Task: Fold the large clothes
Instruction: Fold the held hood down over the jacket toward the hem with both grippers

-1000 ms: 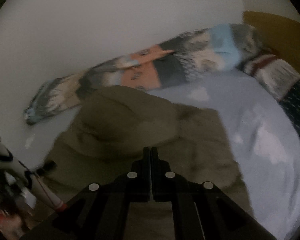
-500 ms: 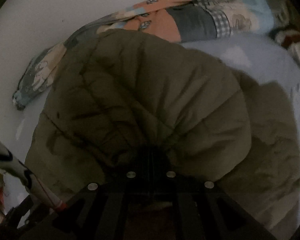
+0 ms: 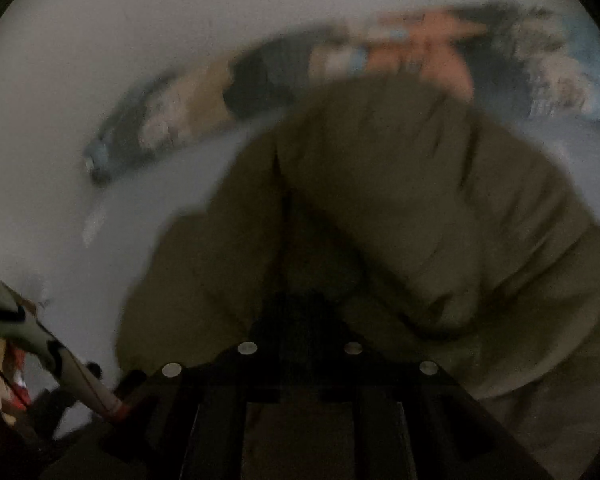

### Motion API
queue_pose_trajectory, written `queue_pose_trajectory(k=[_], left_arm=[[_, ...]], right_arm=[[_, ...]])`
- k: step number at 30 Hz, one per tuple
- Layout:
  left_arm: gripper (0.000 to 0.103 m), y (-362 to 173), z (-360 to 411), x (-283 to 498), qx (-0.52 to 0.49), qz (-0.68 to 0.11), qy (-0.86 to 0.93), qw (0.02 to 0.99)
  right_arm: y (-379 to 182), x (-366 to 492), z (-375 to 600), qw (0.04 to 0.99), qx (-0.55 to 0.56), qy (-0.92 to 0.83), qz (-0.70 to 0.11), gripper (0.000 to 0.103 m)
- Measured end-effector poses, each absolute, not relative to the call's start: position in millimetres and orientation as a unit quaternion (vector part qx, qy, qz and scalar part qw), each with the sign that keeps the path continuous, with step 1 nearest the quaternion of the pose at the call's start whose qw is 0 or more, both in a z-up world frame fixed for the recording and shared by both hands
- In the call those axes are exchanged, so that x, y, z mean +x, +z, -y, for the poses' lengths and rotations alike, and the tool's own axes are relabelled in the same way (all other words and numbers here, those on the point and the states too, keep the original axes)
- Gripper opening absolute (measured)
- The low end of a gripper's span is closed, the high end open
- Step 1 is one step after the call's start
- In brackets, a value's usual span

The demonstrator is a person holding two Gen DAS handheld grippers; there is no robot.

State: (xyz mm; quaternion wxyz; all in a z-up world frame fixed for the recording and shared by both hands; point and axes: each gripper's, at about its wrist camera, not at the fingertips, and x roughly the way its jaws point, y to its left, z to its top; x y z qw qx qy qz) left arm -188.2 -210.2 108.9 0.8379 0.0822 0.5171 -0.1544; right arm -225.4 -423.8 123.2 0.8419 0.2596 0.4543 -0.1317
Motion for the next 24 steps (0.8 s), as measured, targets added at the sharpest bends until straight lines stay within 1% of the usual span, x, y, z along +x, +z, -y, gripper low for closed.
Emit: queue_pose_trajectory(k=[2,4,6,9,12,14,16,18,20,22,24], left_arm=[[0.072,110,211,-189,0.085,-0.515,-0.154,0.839],[0.072,116,211,-191,0.081,-0.506,-0.157,0.844],[0.072,123,209,-192,0.072,-0.498,-0.160,0.849],[0.072,130,209,-195,0.069,-0.485,-0.159,0.857],[0.072,129,215,-199,0.076,-0.485,-0.170,0.855],[0.073,124,221,-202,0.086,-0.489,-0.177,0.850],[0.073,118,227,-202,0.096,-0.491,-0.178,0.847],[0.073,115,227,-202,0.101,-0.495,-0.177,0.845],[0.073,117,225,-201,0.096,-0.496,-0.178,0.845],[0.072,124,222,-203,0.096,-0.489,-0.181,0.848],[0.072,132,219,-208,0.090,-0.480,-0.187,0.852]], right_arm=[[106,-224,424,0.834,0.263,-0.134,-0.467,0.012],[109,-226,426,0.834,0.273,-0.128,-0.461,0.012],[124,-241,431,0.844,0.291,-0.119,-0.434,0.012],[151,-278,447,0.867,0.302,-0.144,-0.369,0.012],[171,-309,468,0.870,0.256,-0.237,-0.348,0.014],[164,-322,483,0.853,0.232,-0.287,-0.370,0.016],[148,-330,493,0.835,0.247,-0.306,-0.385,0.016],[121,-336,502,0.813,0.271,-0.308,-0.413,0.016],[106,-338,499,0.809,0.269,-0.303,-0.425,0.016],[105,-330,494,0.811,0.248,-0.300,-0.437,0.016],[118,-337,494,0.813,0.268,-0.296,-0.424,0.016]])
